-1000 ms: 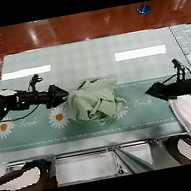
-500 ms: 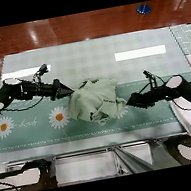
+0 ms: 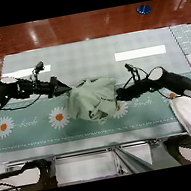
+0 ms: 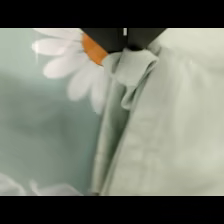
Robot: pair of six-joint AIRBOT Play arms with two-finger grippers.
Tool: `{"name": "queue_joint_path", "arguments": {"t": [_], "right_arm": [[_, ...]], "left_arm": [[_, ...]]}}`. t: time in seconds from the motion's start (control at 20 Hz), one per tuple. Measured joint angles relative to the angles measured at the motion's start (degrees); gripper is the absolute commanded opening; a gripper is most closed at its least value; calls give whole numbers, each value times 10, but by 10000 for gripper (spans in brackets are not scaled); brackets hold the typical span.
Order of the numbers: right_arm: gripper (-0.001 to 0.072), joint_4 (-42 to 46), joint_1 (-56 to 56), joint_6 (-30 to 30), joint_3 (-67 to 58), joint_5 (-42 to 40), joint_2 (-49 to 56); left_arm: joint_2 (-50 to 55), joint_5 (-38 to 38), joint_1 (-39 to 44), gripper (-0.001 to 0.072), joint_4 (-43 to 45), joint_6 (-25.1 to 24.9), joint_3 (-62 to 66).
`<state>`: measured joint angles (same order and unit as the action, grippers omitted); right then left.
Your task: Fold the shirts.
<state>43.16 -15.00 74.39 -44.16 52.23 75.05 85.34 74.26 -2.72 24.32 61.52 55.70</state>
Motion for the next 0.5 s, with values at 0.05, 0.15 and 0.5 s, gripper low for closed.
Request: {"name": "queue_joint_path", "arguments": {"t": [0.05,0.15,0.5], "right_arm": [[31,15,7,3,-30,14,-11],[31,59,26,22,-107,42,-43],[30,219,72,87,-429,115,-172]], "left_arm": [[-12,0,-14,17,0,4,11],[-46,-2,-45,17,0,16,44],[-213,-21,-160,17,-3,61,260]]}}
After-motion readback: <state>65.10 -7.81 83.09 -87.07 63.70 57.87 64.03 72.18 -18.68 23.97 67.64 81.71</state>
